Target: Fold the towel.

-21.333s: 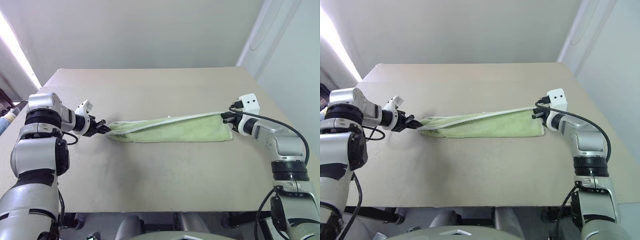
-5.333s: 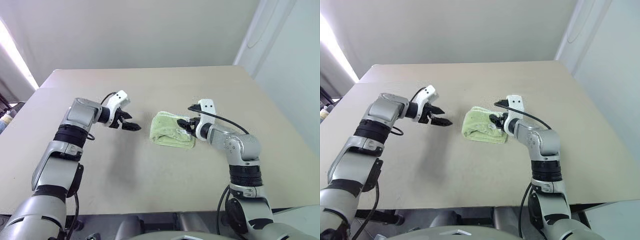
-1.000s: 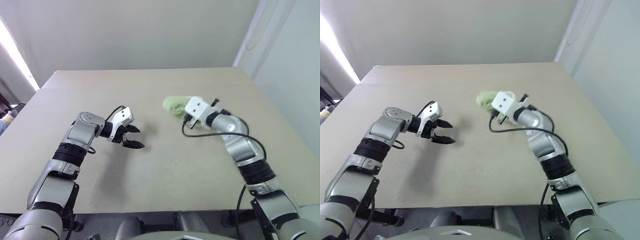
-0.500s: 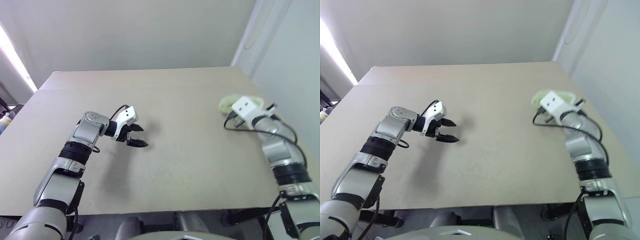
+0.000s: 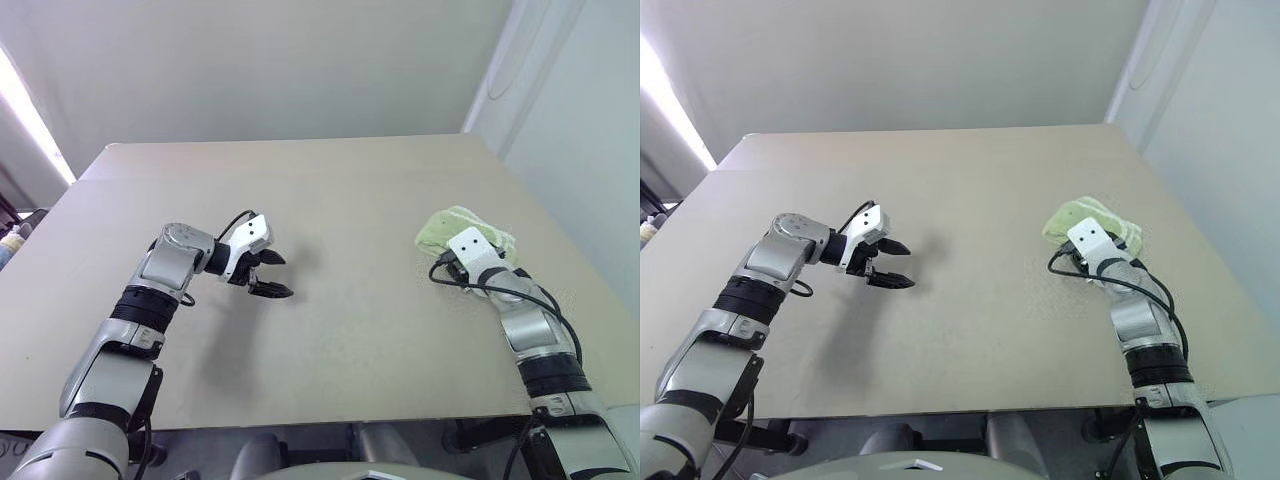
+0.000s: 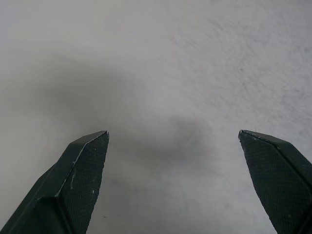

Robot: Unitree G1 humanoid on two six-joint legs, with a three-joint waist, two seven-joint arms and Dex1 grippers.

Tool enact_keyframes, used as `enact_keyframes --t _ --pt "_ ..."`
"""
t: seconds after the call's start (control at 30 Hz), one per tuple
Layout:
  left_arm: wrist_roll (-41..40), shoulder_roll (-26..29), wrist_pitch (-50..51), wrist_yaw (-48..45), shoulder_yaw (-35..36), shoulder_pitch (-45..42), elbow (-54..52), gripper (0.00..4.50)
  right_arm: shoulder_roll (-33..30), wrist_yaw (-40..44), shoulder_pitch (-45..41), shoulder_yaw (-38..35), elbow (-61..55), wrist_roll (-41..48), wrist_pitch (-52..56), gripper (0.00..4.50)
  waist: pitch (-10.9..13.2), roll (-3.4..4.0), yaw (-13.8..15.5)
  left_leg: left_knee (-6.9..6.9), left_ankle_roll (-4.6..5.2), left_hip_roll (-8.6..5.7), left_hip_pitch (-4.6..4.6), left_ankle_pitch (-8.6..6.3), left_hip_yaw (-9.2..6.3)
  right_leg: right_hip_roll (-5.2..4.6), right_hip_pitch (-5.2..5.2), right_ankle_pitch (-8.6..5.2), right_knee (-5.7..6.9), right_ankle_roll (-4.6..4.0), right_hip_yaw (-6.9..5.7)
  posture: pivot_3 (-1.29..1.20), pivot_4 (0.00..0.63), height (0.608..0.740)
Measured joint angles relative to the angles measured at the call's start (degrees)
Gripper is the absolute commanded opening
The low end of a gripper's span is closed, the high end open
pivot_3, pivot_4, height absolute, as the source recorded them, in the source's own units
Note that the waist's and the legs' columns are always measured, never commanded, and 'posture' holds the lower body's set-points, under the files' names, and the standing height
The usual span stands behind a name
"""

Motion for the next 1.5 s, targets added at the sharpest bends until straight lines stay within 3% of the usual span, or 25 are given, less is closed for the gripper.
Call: enact_keyframes --t 0.13,0.23,0.33,0.5,0.7,0.93,1.1,1.27,1.4,1.5 --pt "-0.01 0.15 -0.09 0.07 0.01 0.0 -0.02 4.5 1.65 3.18 0.13 -6.04 -4.24 8.68 5.98 4.49 0.02 0.03 0.05 0.01 0.0 -0.01 0.0 0.0 0.01 -0.01 0.0 0.0 0.01 0.0 0.01 0.0 0.0 0.712" --pt "0.0 0.08 -0.14 0.22 0.01 0.0 0.04 4.5 7.11 2.26 -6.31 -18.87 -6.56 21.93 14.45 4.49 0.04 0.07 -0.09 0.01 0.0 0.0 -0.04 0.0 0.02 -0.01 0.0 0.03 0.04 -0.02 0.02 0.0 0.0 0.712" --pt "0.0 0.01 -0.15 0.31 0.01 0.0 0.1 4.5 7.63 -1.04 -11.74 -24.05 -6.21 26.5 16.09 4.49 0.03 0.06 0.17 -0.01 0.0 0.02 0.02 0.0 -0.09 0.0 0.0 0.03 0.04 -0.02 -0.1 0.0 0.0 0.712" --pt "0.01 -0.14 -0.16 0.54 0.01 -0.01 0.36 4.5 8.18 -7.01 -13.4 -22.16 6.71 23.6 10.69 4.49 0.03 0.07 0.06 -0.02 0.0 0.0 -0.13 0.0 0.01 -0.05 -0.06 0.02 -0.08 -0.01 -0.04 0.0 0.0 0.712" --pt "-0.02 -0.16 -0.18 1.17 0.02 0.0 0.36 4.5 8.62 -12.25 -13.7 -13.94 22.53 15.77 -2.72 4.49 0.04 0.1 -0.22 -0.05 0.0 0.0 -0.13 0.0 0.02 -0.03 -0.12 0.03 -0.05 0.0 -0.01 0.0 0.0 0.712" --pt "-0.02 0.05 -0.24 1.85 0.06 0.01 0.28 4.5 8.63 -15.39 -15.37 -11.71 28.34 13.95 -8.61 4.49 0.0 0.03 -0.41 0.0 0.0 -0.01 0.32 0.0 0.03 -0.04 0.36 0.02 -0.06 0.0 0.02 0.0 0.0 0.712" --pt "-0.06 1.34 -0.4 2.19 0.35 0.04 0.49 4.5 4.9 -10.13 -9.4 -15.02 13.07 19.7 -3.97 4.49 0.06 0.2 0.01 -0.05 0.0 -0.01 0.11 0.0 0.0 -0.04 0.15 -0.01 -0.05 0.06 0.02 0.0 0.0 0.712" --pt "-0.43 2.87 -1.78 2.56 2.48 0.47 0.68 4.5 -1.8 4.3 -3.33 -22.04 -14.34 39.39 10.94 4.49 0.03 0.25 -0.01 -0.14 0.04 0.07 -0.2 -0.02 -0.07 0.04 -0.09 0.09 -0.05 0.24 -0.06 0.0 0.0 0.712" --pt "-1.64 4.07 -4.37 1.12 3.53 2.7 0.57 4.5 -2.43 13.15 2.07 -20.79 -23.94 50.46 18.38 4.49 0.02 0.23 0.1 -0.12 0.04 0.11 -0.14 -0.02 -0.03 0.07 0.04 -0.04 -0.02 -0.01 -0.08 0.0 0.0 0.712" --pt "-1.59 4.07 -6.64 2.19 4.17 3.55 2.16 4.5 -6.3 19.01 6.39 -15.89 -24.9 51.26 20.17 4.49 0.02 0.22 0.36 0.06 0.03 0.03 0.01 -0.02 0.01 -0.04 0.06 -0.01 -0.04 -0.02 -0.06 0.0 0.0 0.712"
